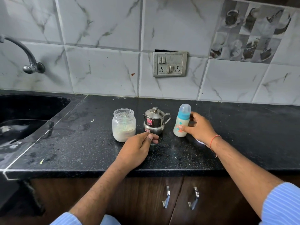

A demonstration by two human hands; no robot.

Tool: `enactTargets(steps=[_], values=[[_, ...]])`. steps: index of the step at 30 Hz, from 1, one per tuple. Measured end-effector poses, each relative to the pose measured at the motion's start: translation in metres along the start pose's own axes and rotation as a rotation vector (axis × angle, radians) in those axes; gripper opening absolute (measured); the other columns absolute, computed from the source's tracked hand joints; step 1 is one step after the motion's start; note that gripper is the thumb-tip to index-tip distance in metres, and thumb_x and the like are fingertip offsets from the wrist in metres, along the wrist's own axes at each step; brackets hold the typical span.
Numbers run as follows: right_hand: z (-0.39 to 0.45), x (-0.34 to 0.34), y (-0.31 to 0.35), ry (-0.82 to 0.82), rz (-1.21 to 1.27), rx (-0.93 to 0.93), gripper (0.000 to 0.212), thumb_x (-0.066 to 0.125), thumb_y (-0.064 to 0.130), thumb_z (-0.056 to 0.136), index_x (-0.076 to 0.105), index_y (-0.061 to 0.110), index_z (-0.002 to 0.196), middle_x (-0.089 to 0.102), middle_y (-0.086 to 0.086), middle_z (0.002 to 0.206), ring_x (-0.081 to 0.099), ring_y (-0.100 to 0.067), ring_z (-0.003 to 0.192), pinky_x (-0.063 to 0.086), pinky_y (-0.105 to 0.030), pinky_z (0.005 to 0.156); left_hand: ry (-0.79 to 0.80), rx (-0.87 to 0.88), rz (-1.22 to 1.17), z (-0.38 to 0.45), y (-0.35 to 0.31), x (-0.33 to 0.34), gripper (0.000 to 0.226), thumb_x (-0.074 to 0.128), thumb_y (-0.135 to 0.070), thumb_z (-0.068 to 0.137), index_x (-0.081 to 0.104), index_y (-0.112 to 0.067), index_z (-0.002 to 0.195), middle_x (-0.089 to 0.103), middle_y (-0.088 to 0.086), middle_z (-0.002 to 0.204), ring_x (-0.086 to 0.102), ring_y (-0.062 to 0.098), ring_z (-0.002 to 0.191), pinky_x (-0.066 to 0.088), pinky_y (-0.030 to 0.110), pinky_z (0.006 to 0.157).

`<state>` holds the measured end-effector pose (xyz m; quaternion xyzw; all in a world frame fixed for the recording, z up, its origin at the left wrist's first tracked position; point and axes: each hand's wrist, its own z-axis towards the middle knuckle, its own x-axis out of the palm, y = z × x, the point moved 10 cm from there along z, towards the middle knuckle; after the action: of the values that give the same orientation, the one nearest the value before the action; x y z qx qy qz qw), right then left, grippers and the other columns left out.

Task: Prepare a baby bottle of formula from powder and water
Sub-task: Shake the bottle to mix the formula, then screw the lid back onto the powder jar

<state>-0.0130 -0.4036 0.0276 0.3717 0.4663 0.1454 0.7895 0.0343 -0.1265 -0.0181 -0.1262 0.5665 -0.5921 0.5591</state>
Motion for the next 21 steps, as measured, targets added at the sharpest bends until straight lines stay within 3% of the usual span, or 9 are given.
enactTargets(steps=[2, 4, 6, 9, 12, 15, 18, 21], values=[[0.004, 0.002, 0.001, -0.005, 0.006, 0.000, 0.066, 0.095, 0.023, 0.075, 0.065, 0.027, 0.133, 0.075, 0.012, 0.115, 0.072, -0.008, 0.105, 0.059, -0.044, 0.101, 0.004, 0.006, 0.005, 0.000, -0.001, -0.001, 0.029, 0.050, -0.032, 0.118, 0.079, -0.034, 0.121, 0.081, -0.029, 0.106, 0.073, 0.009, 0.075, 0.061, 0.033, 0.077], [0.007, 0.004, 0.002, -0.005, 0.013, -0.001, 0.064, 0.095, 0.021, 0.076, 0.065, 0.027, 0.132, 0.074, 0.012, 0.115, 0.072, -0.008, 0.105, 0.058, -0.043, 0.101, -0.005, 0.014, -0.008, 0.001, -0.002, -0.002, 0.029, 0.051, -0.029, 0.118, 0.080, -0.029, 0.121, 0.083, -0.021, 0.105, 0.059, -0.003, 0.056, 0.048, 0.017, 0.061], [0.011, 0.006, 0.002, -0.008, 0.020, -0.004, 0.062, 0.095, 0.022, 0.076, 0.065, 0.028, 0.130, 0.075, 0.012, 0.115, 0.072, -0.009, 0.105, 0.058, -0.043, 0.102, -0.015, 0.021, -0.017, 0.001, -0.004, -0.003, 0.029, 0.051, -0.027, 0.118, 0.080, -0.027, 0.120, 0.084, -0.017, 0.104, 0.053, -0.006, 0.050, 0.041, 0.012, 0.056], [0.014, 0.009, 0.000, -0.011, 0.013, -0.003, 0.064, 0.094, 0.025, 0.076, 0.065, 0.027, 0.133, 0.075, 0.012, 0.117, 0.072, -0.008, 0.106, 0.059, -0.043, 0.102, 0.000, 0.024, -0.043, 0.001, -0.003, -0.001, 0.028, 0.052, -0.029, 0.118, 0.081, -0.030, 0.119, 0.083, -0.018, 0.101, 0.044, 0.002, 0.047, 0.035, 0.017, 0.049], [0.012, 0.008, 0.003, -0.008, -0.002, -0.003, 0.068, 0.093, 0.027, 0.078, 0.062, 0.026, 0.139, 0.074, 0.011, 0.122, 0.072, -0.008, 0.107, 0.058, -0.043, 0.103, 0.008, 0.013, -0.057, 0.001, 0.000, -0.001, 0.028, 0.054, -0.034, 0.117, 0.081, -0.037, 0.115, 0.084, -0.007, 0.095, 0.042, 0.011, 0.051, 0.035, 0.029, 0.051], [0.008, 0.007, 0.005, 0.010, -0.031, 0.006, 0.081, 0.095, 0.029, 0.076, 0.056, 0.025, 0.147, 0.071, 0.014, 0.127, 0.071, -0.007, 0.110, 0.057, -0.041, 0.105, 0.002, 0.017, -0.069, 0.000, 0.001, -0.002, 0.026, 0.056, -0.038, 0.116, 0.082, -0.039, 0.113, 0.084, -0.007, 0.092, 0.044, 0.018, 0.054, 0.037, 0.035, 0.055], [0.002, -0.001, 0.001, 0.022, -0.096, 0.029, 0.102, 0.097, 0.044, 0.069, 0.047, 0.024, 0.156, 0.066, 0.010, 0.143, 0.065, -0.012, 0.128, 0.051, -0.044, 0.114, -0.019, 0.012, -0.082, -0.002, -0.001, -0.005, 0.024, 0.060, -0.042, 0.114, 0.083, -0.043, 0.110, 0.083, -0.007, 0.089, 0.057, 0.030, 0.059, 0.048, 0.048, 0.057], [-0.009, -0.019, 0.000, 0.040, -0.325, 0.036, 0.109, 0.091, 0.057, 0.073, 0.038, 0.020, 0.162, 0.059, 0.005, 0.154, 0.054, -0.021, 0.144, 0.043, -0.044, 0.120, -0.078, 0.003, -0.114, -0.007, -0.007, -0.012, 0.022, 0.065, -0.041, 0.111, 0.085, -0.037, 0.103, 0.082, -0.011, 0.083, 0.071, 0.016, 0.066, 0.058, 0.046, 0.070]])
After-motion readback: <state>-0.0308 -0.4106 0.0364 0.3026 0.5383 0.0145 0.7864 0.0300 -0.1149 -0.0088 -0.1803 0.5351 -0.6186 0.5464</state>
